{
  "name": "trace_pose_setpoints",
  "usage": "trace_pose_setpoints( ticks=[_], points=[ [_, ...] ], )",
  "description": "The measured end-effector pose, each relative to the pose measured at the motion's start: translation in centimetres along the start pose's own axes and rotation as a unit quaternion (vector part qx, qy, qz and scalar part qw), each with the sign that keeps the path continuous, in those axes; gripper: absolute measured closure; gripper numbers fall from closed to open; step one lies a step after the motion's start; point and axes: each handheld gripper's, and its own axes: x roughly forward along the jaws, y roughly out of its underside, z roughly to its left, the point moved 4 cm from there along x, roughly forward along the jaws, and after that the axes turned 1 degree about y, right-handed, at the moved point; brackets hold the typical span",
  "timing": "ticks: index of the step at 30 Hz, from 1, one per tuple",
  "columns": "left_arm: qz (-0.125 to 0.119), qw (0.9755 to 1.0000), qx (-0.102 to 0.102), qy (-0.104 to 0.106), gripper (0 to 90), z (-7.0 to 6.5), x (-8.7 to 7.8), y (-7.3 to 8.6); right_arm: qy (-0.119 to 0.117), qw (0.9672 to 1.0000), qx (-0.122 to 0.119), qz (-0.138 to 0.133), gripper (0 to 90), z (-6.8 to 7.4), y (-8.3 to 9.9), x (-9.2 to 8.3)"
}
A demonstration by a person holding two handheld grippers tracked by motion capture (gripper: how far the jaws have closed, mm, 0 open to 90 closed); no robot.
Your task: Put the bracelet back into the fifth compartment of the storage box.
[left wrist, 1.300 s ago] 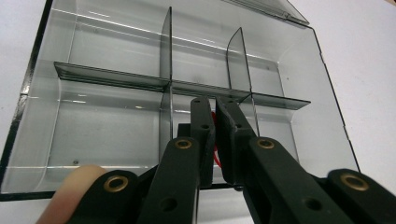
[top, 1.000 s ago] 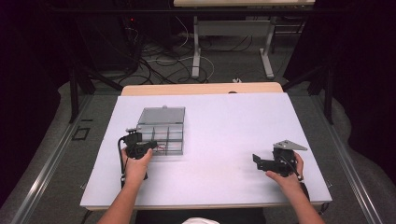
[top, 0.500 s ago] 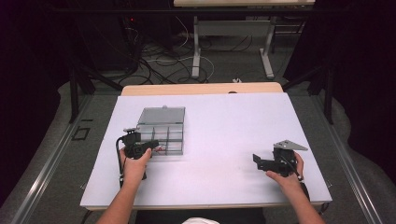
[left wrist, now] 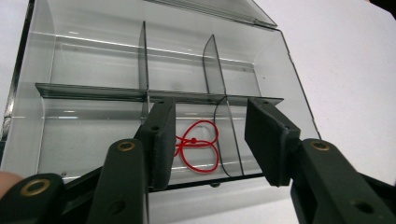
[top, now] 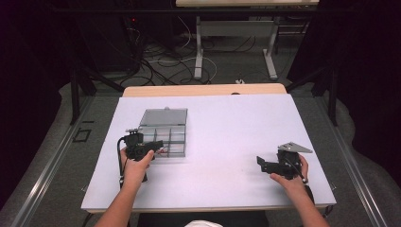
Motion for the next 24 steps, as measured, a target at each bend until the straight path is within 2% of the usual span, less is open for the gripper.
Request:
trace_pose_setpoints(
  ticks=[3, 4, 6, 7, 9, 10, 12, 14, 19, 20, 24],
  points=[
    [-0.007, 1.0, 0.005, 0.0, 48.9, -0.2, -0.2, 0.0, 0.001, 1.0, 0.0, -0.002, 7.0, -0.1, 0.0, -0.1],
    [-0.007, 0.9999, 0.01, 0.003, 48.1, -0.2, -0.4, 0.0, 0.002, 1.0, -0.001, -0.002, 7.0, -0.1, 0.0, -0.1],
    [-0.021, 0.9994, 0.027, 0.005, 44.3, -0.3, -0.6, 0.0, 0.0, 1.0, 0.002, -0.001, 7.0, 0.0, 0.0, -0.1],
    [-0.029, 0.9991, 0.032, 0.0, 43.3, -0.3, -0.6, -0.1, -0.001, 1.0, 0.002, 0.0, 7.0, 0.0, 0.0, -0.1],
    [-0.028, 0.9987, 0.043, 0.006, 41.8, -0.3, -1.0, -0.1, 0.001, 1.0, -0.002, 0.0, 7.0, 0.1, 0.0, 0.0],
    [-0.04, 0.9982, 0.044, 0.002, 41.2, -0.3, -1.0, -0.1, -0.001, 1.0, 0.001, 0.001, 7.0, 0.2, 0.0, -0.1],
    [-0.042, 0.9979, 0.049, 0.005, 40.5, -0.4, -1.2, -0.1, 0.0, 1.0, -0.004, -0.001, 7.0, 0.1, 0.0, -0.1],
    [-0.042, 0.9971, 0.062, 0.004, 39.5, -0.3, -1.4, -0.1, -0.001, 1.0, 0.001, -0.001, 7.0, 0.1, 0.0, -0.1],
    [-0.039, 0.9967, 0.07, 0.01, 38.6, -0.3, -1.9, 0.1, -0.001, 1.0, -0.003, -0.001, 7.0, 0.1, -0.1, -0.1],
    [-0.046, 0.9961, 0.075, 0.009, 38.3, -0.3, -2.0, 0.1, -0.001, 1.0, -0.003, -0.001, 7.0, 0.2, -0.1, 0.0],
    [-0.048, 0.9956, 0.08, 0.006, 37.4, -0.2, -2.3, 0.3, 0.001, 1.0, -0.001, -0.002, 7.0, 0.2, -0.1, -0.1]
  ],
)
